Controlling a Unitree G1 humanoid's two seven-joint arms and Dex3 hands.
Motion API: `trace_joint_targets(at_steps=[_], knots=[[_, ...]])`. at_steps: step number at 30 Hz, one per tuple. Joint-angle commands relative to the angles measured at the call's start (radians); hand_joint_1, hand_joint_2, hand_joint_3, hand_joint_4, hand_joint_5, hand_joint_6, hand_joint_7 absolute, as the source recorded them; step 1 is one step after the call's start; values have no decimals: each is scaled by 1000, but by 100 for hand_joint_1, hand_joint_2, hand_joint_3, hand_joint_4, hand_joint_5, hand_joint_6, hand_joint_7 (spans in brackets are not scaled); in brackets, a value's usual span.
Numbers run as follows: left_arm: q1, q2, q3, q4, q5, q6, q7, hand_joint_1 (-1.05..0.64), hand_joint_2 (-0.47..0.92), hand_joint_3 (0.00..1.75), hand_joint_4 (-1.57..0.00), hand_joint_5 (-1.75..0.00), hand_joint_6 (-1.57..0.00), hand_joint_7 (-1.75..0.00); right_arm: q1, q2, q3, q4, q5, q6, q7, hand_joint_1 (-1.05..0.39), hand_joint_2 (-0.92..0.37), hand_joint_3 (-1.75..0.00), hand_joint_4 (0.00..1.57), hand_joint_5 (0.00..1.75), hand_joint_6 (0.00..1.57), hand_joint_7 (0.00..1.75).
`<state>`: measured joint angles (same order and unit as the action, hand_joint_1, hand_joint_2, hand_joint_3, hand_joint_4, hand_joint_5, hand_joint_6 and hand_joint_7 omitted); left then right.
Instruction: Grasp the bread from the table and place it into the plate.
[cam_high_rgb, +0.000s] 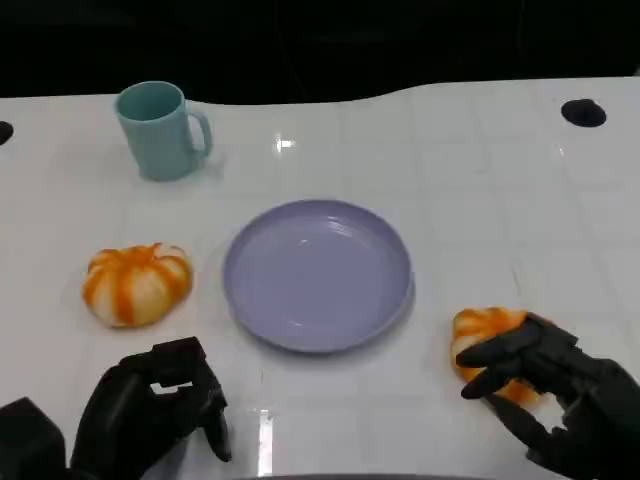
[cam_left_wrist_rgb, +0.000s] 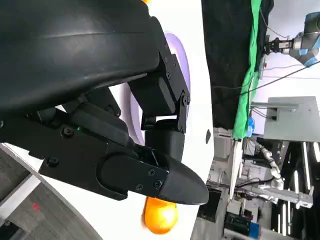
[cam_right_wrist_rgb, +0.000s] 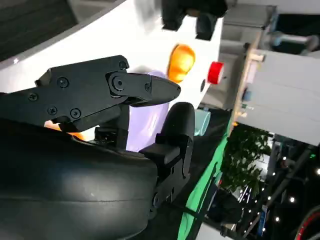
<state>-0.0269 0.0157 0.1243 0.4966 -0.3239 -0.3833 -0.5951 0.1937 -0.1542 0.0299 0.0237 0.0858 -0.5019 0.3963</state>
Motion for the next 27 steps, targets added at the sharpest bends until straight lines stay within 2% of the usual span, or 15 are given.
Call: trace_joint_targets(at_steps=[1, 5, 8, 11, 15, 23, 27], knots=[[4, 13, 5, 2, 3, -6, 3, -92, 92, 12, -120, -140, -106, -121, 0, -36, -25, -34, -53, -47, -33, -38, -92, -27, 22, 103, 25, 80], [2, 12, 5, 5, 2, -6, 1, -92, 92, 12, -120, -140, -106, -121, -6, -70, -40, -49, -136, -103, -67, -39, -92, -22, 16, 93, 23, 71], [3, 12, 3, 3, 6, -7, 5, -92, 92, 12, -120, -140, -106, -121, -14, -108, -66, -67, -259, -145, -120, -38, -92, -17, 9, 87, 22, 64], [2, 13, 2, 6, 9, -9, 5, -92, 92, 13, -120, -140, -105, -121, -2, -139, -86, -124, -365, -121, -161, -39, -92, -9, 5, 83, 22, 54], [-1, 9, 3, 15, 9, -16, 5, -92, 92, 13, -120, -141, -105, -122, 13, -166, -91, -169, -428, -104, -187, -35, -89, -1, 1, 68, 27, 28], [-7, 1, 2, 21, 6, -12, 7, -92, 92, 11, -120, -140, -106, -121, 28, -211, -91, -226, -544, -69, -222, -26, -79, 0, 0, 46, 21, 14], [-5, -3, 0, 14, 9, -12, 14, -92, 92, 10, -120, -140, -106, -121, 27, -230, -83, -250, -610, -25, -225, -22, -76, 0, 0, 31, 20, 9]])
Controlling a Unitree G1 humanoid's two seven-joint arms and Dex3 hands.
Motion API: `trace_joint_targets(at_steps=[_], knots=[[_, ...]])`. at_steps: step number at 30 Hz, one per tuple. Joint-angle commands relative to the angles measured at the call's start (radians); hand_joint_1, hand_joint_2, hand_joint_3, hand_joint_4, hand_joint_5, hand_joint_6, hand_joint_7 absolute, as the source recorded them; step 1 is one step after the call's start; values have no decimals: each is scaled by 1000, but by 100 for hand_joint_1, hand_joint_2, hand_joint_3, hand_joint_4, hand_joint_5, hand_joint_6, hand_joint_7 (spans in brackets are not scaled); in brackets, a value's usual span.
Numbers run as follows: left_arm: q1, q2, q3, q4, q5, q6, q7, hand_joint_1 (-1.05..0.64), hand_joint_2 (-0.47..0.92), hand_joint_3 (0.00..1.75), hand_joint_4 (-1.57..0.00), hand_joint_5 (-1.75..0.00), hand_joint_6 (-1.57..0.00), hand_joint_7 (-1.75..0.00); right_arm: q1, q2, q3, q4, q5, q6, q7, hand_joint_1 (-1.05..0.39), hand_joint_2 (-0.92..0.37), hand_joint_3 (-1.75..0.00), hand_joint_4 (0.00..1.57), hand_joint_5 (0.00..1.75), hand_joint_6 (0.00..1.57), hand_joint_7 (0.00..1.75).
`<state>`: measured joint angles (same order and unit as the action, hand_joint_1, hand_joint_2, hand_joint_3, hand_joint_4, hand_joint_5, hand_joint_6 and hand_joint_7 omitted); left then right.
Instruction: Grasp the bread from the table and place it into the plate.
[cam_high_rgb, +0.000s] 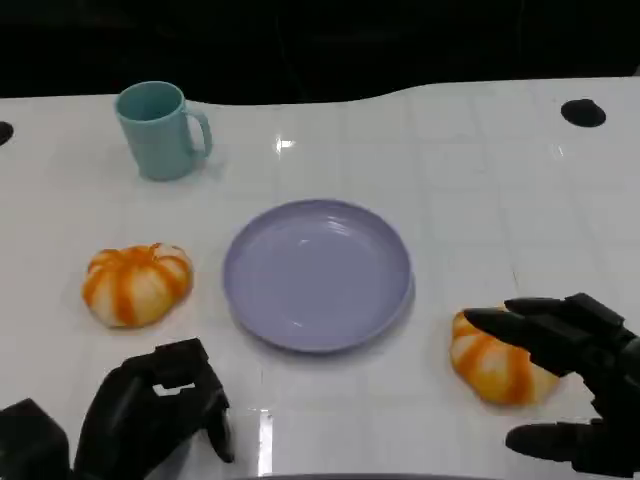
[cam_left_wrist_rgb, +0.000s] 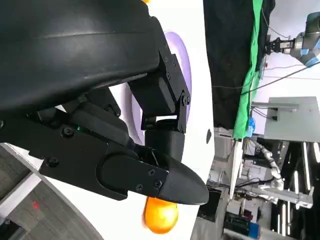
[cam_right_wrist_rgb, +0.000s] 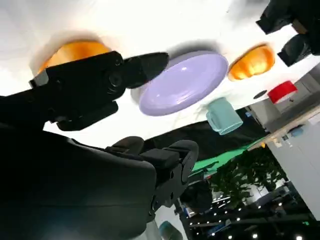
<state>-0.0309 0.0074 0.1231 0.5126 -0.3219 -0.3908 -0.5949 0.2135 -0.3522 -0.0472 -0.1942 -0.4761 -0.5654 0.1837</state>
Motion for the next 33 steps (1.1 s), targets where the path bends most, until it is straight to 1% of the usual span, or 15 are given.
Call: trace_joint_targets(at_steps=[1, 7, 12, 18, 22, 28, 33], knots=[[-1, 6, 1, -1, 9, -7, 13, -92, 92, 10, -120, -140, -107, -120, 5, -36, -3, -37, -71, 51, -14, -20, -75, 0, 0, 28, 20, 9], [-2, 10, 1, -2, 14, -6, 19, -93, 92, 11, -120, -140, -105, -121, -24, -42, 30, -59, -210, 134, -33, -16, -72, 0, 0, 21, 20, 7], [-2, 10, 0, -3, 18, -9, 22, -93, 92, 12, -120, -140, -105, -122, -54, -44, 68, -43, -304, 176, -82, -17, -69, 0, 1, 24, 23, 6], [-2, 8, 1, -3, 11, -3, 18, -92, 92, 11, -120, -140, -105, -123, -96, -54, 112, 1, -343, 212, -113, -17, -70, -1, 0, 26, 23, 5], [-3, 5, 1, 0, 11, -5, 18, -92, 92, 10, -120, -140, -105, -122, -130, -62, 144, 37, -374, 251, -116, -20, -71, 0, 1, 29, 25, 4], [1, 3, -1, -8, 13, -3, 23, -93, 92, 10, -120, -140, -105, -122, -197, -77, 195, 154, -396, 271, -147, -21, -70, 0, 4, 32, 28, 4], [4, 3, -3, -16, 15, 9, 27, -93, 92, 9, -121, -138, -106, -121, -240, -93, 237, 223, -419, 293, -160, -24, -71, 0, 6, 32, 28, 3]])
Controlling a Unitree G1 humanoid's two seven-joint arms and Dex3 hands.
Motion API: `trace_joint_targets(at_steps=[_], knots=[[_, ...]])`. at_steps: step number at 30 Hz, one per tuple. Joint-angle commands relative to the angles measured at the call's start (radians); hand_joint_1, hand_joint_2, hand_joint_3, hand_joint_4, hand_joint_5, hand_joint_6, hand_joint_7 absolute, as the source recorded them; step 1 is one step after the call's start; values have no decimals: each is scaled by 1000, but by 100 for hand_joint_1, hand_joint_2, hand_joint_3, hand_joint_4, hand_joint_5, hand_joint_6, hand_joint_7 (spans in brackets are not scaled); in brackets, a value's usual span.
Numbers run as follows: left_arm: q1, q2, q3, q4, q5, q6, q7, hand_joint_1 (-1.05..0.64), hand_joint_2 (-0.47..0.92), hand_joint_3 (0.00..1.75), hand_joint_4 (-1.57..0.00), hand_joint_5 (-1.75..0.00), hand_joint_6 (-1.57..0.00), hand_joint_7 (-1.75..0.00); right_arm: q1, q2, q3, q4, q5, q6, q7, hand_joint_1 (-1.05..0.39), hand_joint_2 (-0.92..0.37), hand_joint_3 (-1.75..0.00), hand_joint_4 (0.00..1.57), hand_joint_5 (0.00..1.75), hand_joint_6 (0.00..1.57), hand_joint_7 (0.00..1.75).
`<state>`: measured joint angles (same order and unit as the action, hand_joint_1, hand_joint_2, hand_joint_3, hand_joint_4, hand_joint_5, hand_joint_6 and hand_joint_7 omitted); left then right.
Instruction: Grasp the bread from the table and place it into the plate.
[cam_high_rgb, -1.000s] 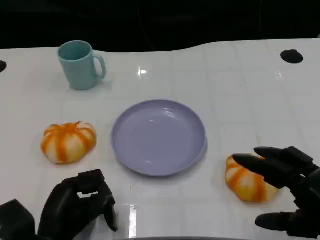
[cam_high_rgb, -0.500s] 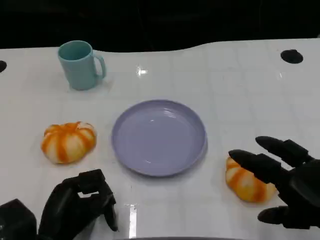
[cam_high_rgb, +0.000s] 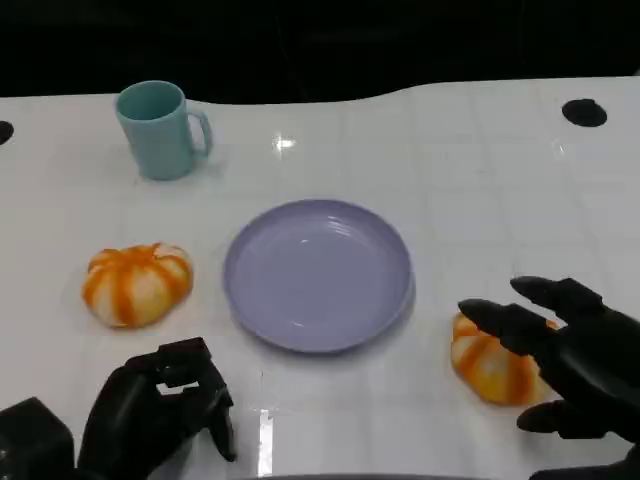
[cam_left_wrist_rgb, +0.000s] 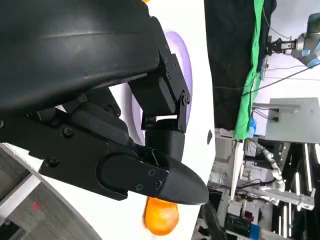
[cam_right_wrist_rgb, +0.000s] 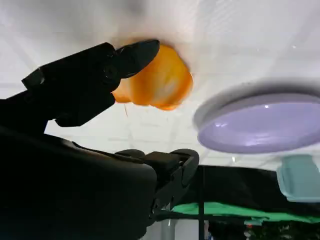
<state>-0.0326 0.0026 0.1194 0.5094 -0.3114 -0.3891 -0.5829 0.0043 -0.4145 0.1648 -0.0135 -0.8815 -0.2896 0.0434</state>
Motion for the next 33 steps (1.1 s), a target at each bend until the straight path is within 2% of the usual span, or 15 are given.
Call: trace_joint_targets(at_steps=[1, 10, 18, 19, 20, 21, 22, 23, 24, 25, 26, 27, 30, 31, 33], knots=[[6, 8, 0, -14, 6, 9, 17, -93, 92, 10, -121, -138, -106, -121, -37, -33, 32, 52, -14, 22, -18, -24, -71, 0, 6, 31, 28, 2], [8, 7, -5, -21, 1, 11, 18, -93, 92, 10, -121, -138, -105, -121, -112, -46, 100, 161, -16, 48, -14, -27, -73, -1, 10, 28, 29, 1], [10, 8, -7, -23, 5, 8, 21, -93, 92, 10, -120, -138, -106, -121, -190, -43, 163, 275, -30, 61, -50, -30, -78, -1, 22, 23, 36, 3], [12, 8, -7, -26, 2, 11, 19, -93, 92, 10, -120, -138, -106, -121, -200, -41, 170, 292, -30, 53, -69, -29, -79, -1, 27, 23, 39, 4], [13, 8, -7, -28, -1, 14, 17, -93, 92, 10, -120, -138, -106, -121, -211, -36, 173, 318, -19, 33, -97, -26, -80, -1, 38, 23, 46, 5], [15, 8, -7, -32, -1, 17, 18, -93, 92, 10, -120, -138, -106, -121, -223, -31, 175, 350, -5, 2, -140, -15, -82, -1, 70, 30, 69, 11], [17, 7, -8, -35, -1, 18, 20, -93, 92, 10, -120, -138, -106, -121, -234, -27, 178, 382, 4, -26, -180, -8, -83, -1, 93, 30, 87, 11], [19, 7, -8, -37, -1, 19, 21, -93, 92, 10, -121, -138, -106, -121, -244, -26, 182, 410, 8, -49, -215, -2, -86, -2, 111, 42, 107, 10], [20, 6, -8, -38, -1, 17, 21, -93, 92, 9, -121, -138, -106, -121, -254, -26, 189, 440, 7, -71, -255, 2, -88, -3, 117, 67, 123, 9], [21, 5, -7, -38, -1, 15, 21, -93, 92, 9, -121, -138, -106, -121, -261, -27, 197, 465, 1, -89, -296, 5, -90, -5, 111, 110, 139, 11], [23, 5, -7, -38, -1, 12, 21, -93, 92, 9, -121, -138, -106, -121, -266, -28, 203, 484, -5, -105, -338, 6, -89, -7, 105, 135, 146, 14], [23, 6, -6, -38, -1, 10, 19, -93, 92, 9, -121, -138, -106, -120, -270, -30, 209, 500, -11, -118, -377, 6, -82, -18, 97, 158, 141, 38], [26, 8, -7, -43, -2, 13, 14, -92, 92, 10, -120, -138, -106, -120, -277, -32, 217, 532, -5, -154, -448, 8, -48, -79, 91, 173, 96, 130], [26, 8, -7, -44, -4, 14, 13, -92, 92, 10, -120, -138, -106, -120, -279, -32, 218, 541, 0, -163, -464, 9, -44, -87, 91, 174, 91, 139], [25, 8, -6, -40, -6, 9, 9, -92, 92, 10, -121, -138, -106, -120, -282, -35, 219, 552, 6, -174, -483, 8, -39, -98, 91, 174, 88, 144]])
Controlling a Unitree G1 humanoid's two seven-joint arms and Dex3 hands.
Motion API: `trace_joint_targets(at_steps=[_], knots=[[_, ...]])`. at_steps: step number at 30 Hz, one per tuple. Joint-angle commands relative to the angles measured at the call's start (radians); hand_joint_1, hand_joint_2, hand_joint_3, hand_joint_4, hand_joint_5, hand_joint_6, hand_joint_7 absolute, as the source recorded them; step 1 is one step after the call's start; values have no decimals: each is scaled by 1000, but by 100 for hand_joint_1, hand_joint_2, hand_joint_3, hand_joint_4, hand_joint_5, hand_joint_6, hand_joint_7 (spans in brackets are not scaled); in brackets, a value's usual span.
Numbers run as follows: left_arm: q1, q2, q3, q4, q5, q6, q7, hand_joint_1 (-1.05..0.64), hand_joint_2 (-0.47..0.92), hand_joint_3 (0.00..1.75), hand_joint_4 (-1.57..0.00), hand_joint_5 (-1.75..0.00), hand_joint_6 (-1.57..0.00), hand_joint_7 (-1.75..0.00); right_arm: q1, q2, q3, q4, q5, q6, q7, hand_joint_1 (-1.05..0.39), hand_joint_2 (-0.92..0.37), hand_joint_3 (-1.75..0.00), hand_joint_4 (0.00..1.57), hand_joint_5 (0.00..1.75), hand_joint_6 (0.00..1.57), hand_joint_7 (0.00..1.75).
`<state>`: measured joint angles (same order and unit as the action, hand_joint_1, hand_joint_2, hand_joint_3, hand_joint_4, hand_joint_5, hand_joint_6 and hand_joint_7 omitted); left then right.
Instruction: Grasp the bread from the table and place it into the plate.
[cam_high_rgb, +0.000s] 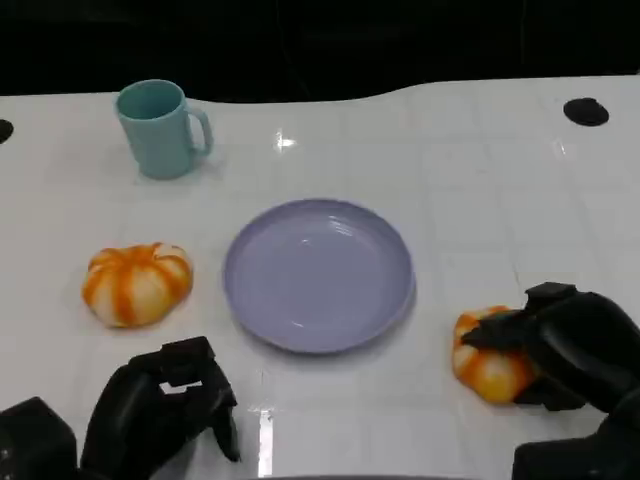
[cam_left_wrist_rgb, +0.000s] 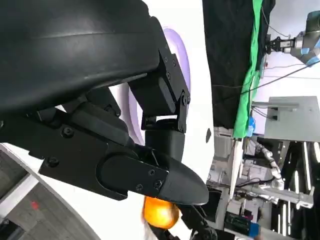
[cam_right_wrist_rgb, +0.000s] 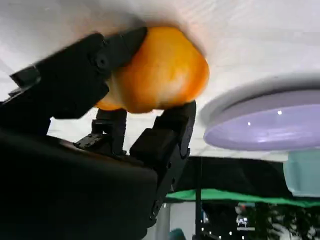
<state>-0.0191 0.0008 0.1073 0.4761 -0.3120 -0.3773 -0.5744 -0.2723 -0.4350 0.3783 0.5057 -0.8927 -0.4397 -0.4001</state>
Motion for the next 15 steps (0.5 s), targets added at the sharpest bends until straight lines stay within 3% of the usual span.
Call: trace_joint_targets(at_steps=[1, 15], knots=[[12, 9, 7, -8, -7, -1, 0, -92, 92, 10, -121, -138, -106, -120, -6, -16, 7, 33, 18, -26, -47, 8, -38, -102, 92, 175, 89, 144], [17, 2, 3, -15, -4, -3, 8, -90, 92, 10, -121, -138, -107, -119, -1, -15, -27, 32, 63, -80, -208, 12, -24, -125, 97, 175, 93, 147]])
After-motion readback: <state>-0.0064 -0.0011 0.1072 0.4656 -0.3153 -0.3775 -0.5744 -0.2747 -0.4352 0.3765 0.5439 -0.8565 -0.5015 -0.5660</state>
